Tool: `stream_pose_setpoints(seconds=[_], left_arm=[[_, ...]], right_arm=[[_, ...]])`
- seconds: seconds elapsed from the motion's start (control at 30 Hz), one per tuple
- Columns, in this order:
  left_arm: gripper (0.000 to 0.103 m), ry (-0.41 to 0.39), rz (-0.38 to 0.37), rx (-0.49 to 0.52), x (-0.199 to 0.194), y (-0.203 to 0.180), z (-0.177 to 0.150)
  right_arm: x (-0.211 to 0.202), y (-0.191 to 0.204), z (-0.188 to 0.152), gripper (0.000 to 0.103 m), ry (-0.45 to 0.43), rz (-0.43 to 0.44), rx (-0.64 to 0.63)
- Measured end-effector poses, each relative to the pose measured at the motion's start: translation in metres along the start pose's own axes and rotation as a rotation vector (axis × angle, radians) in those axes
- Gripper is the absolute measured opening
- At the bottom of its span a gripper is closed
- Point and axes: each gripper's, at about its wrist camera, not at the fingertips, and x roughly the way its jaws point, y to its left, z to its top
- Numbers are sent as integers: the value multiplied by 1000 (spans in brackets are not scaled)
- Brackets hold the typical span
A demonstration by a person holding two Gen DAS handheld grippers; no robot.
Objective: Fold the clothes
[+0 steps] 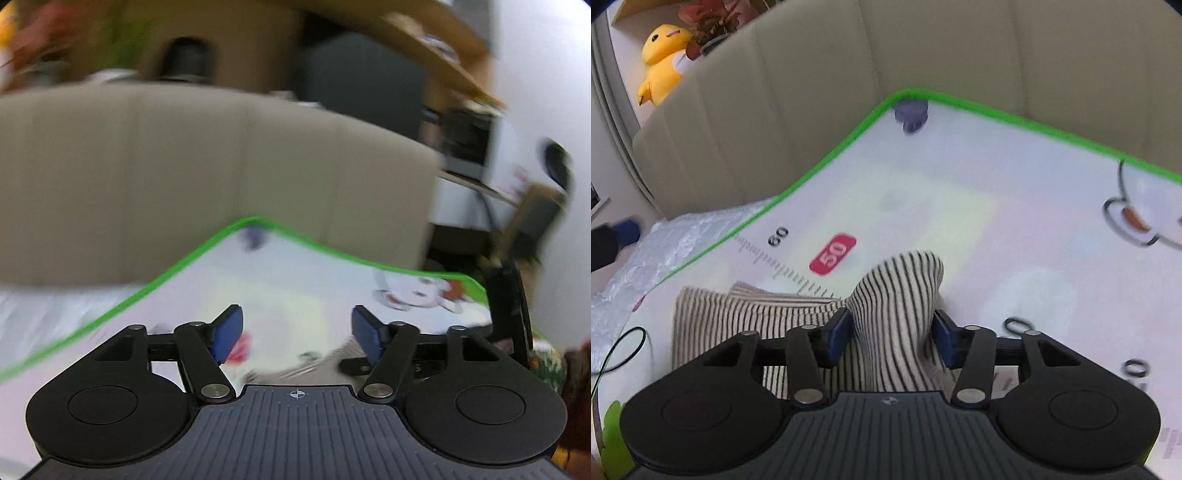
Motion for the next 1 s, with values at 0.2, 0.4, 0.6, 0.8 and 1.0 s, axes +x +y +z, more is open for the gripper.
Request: stream_pose_setpoints(seconds=[0.2,0.4,0.6,0.8,1.0], left_arm=[[53,300,-21,284,91,-6,-21],[63,352,-24,-50,107,39,-48],[61,409,18,-155,91,42,-45],[61,455,8,-273,54,29,-63],[62,490,-37,-292,12,-11,-85]], right_arm=[[-94,-4,-17,78,-90,24,66],[-80,-22,-85,77,77,204,488],[-28,-46,-85,51,122,203,659],[-20,-50,-37,54,103,121,433],[-17,-45,-51,58,180,198,466]])
